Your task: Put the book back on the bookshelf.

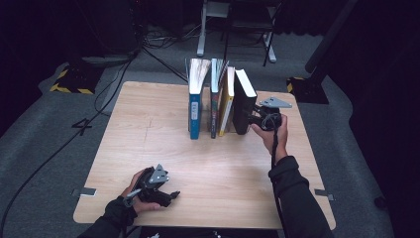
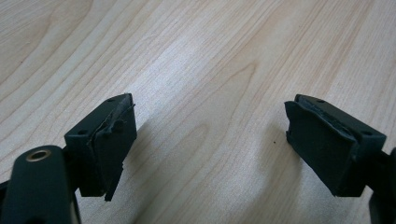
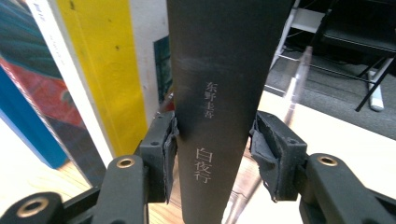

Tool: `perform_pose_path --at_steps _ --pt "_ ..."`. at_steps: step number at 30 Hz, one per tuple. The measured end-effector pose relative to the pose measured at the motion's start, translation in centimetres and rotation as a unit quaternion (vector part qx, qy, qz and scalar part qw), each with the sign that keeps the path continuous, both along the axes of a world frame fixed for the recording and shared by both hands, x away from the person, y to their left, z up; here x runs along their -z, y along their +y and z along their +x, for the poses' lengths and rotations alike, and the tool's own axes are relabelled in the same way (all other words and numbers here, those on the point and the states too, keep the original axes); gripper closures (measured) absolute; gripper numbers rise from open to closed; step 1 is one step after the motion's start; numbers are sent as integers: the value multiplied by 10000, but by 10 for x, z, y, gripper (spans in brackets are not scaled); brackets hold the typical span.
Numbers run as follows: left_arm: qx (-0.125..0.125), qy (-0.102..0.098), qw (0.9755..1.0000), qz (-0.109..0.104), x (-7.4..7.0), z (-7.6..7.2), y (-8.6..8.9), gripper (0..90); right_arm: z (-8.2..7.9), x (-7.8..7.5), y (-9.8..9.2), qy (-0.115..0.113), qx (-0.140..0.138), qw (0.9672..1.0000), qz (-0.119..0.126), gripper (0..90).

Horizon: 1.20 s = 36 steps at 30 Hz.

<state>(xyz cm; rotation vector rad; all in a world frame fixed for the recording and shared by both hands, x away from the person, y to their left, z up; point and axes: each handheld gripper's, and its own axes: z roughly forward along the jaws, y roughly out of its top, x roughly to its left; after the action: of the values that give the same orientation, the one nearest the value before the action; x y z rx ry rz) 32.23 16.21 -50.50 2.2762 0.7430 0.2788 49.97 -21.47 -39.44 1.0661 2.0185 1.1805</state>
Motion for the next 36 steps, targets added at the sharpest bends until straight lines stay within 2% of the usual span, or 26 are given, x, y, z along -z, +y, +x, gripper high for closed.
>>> perform_pose_path --at_steps 2,5,8,12,17,21,27,36 --pt "2 1 10000 0 0 0 0 160 1 -1 11 23 -14 10000 -37 504" --pt "1 1 10000 -1 0 0 0 160 3 -1 17 37 -17 10000 -73 497" --pt "6 1 10000 -1 0 0 0 160 4 0 22 33 56 10000 14 493" --pt "43 -4 10000 4 0 1 0 159 5 1 23 30 155 9998 102 492" --pt "43 1 10000 6 0 2 -1 156 3 1 20 47 172 9998 71 486" --pt "46 1 10000 5 0 2 -1 156 3 -1 18 145 87 9999 -31 431" --pt "69 17 10000 0 0 4 -2 155 -3 -10 14 187 -5 9992 -362 372" --pt "73 4 10000 8 0 7 -4 154 -23 -13 1 314 -151 9974 -627 333"
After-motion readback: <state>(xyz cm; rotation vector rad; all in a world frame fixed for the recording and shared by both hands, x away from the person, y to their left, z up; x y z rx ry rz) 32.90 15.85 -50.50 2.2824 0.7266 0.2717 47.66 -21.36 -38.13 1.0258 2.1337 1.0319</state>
